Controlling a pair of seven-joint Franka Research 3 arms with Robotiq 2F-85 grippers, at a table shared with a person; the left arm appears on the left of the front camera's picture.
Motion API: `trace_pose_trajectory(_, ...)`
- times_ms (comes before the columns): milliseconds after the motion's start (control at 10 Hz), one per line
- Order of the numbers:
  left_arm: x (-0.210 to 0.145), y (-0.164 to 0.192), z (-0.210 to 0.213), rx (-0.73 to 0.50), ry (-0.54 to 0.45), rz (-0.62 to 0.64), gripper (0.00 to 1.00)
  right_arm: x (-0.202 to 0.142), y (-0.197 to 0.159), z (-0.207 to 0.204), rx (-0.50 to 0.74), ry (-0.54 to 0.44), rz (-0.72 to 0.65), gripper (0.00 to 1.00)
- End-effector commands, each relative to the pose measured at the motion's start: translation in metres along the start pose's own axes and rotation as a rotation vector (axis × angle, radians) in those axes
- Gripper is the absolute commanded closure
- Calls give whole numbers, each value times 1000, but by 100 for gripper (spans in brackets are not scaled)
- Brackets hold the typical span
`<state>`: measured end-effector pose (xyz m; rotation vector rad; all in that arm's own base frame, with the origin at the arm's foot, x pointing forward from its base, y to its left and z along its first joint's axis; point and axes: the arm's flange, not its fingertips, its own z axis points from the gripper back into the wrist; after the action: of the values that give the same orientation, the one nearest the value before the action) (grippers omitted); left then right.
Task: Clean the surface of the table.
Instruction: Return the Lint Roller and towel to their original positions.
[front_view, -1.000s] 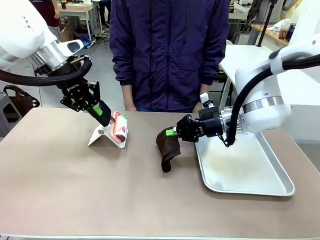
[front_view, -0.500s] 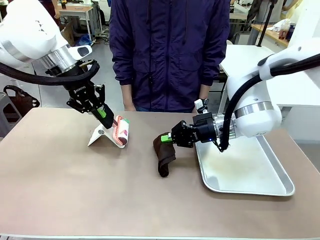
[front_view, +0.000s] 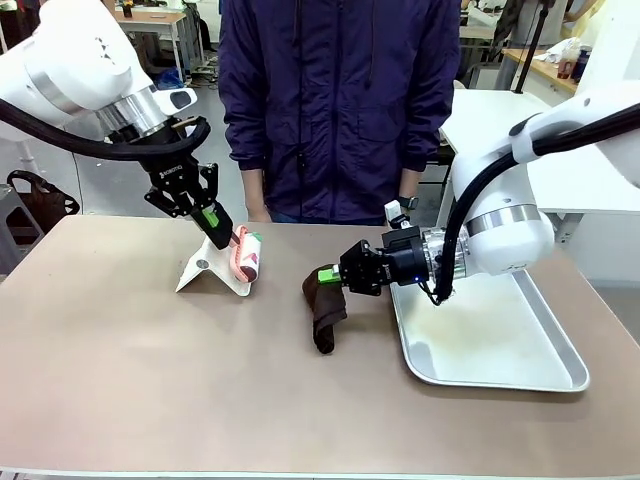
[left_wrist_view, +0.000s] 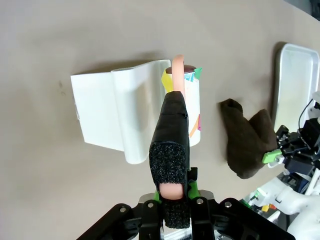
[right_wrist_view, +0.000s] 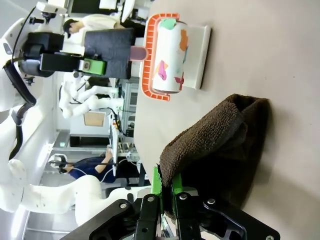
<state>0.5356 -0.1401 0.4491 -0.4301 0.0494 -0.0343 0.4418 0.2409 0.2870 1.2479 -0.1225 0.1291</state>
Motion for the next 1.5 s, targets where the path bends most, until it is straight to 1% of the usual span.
trace_pose_trajectory(0, 10, -1, 0, 36, 2, 20, 82, 9, -2, 1, 17, -1, 5, 91)
trace_pose_trajectory(100, 11, 0, -1, 43, -2, 11, 82, 11, -3, 1, 10, -5, 3, 91)
trace_pose_trajectory(200, 11, 1, -3, 57, 18, 3, 82, 11, -4, 1, 9, -9, 0, 91)
trace_pose_trajectory(500, 9, 7, -10, 66, 18, 13, 82, 11, -7, 0, 10, -9, -9, 91)
trace_pose_trajectory(600, 6, 11, -14, 65, 28, 16, 82, 12, -9, 1, -19, -42, -6, 91)
trace_pose_trajectory(700, 4, 13, -16, 60, 34, 13, 82, 12, -11, 0, -16, -37, -15, 91)
trace_pose_trajectory(900, 1, 14, -18, 62, 36, 16, 82, 13, -11, 0, -43, -55, -14, 91)
trace_pose_trajectory(1200, 1, 17, -18, 67, 27, 25, 82, 13, -12, 0, -39, -59, -20, 91)
trace_pose_trajectory(1300, 1, 17, -18, 68, 29, 29, 65, 13, -13, 1, -45, -76, -25, 67)
trace_pose_trajectory(1400, 1, 17, -18, 73, 24, 30, 24, 13, -13, 1, -49, -60, -23, 33)
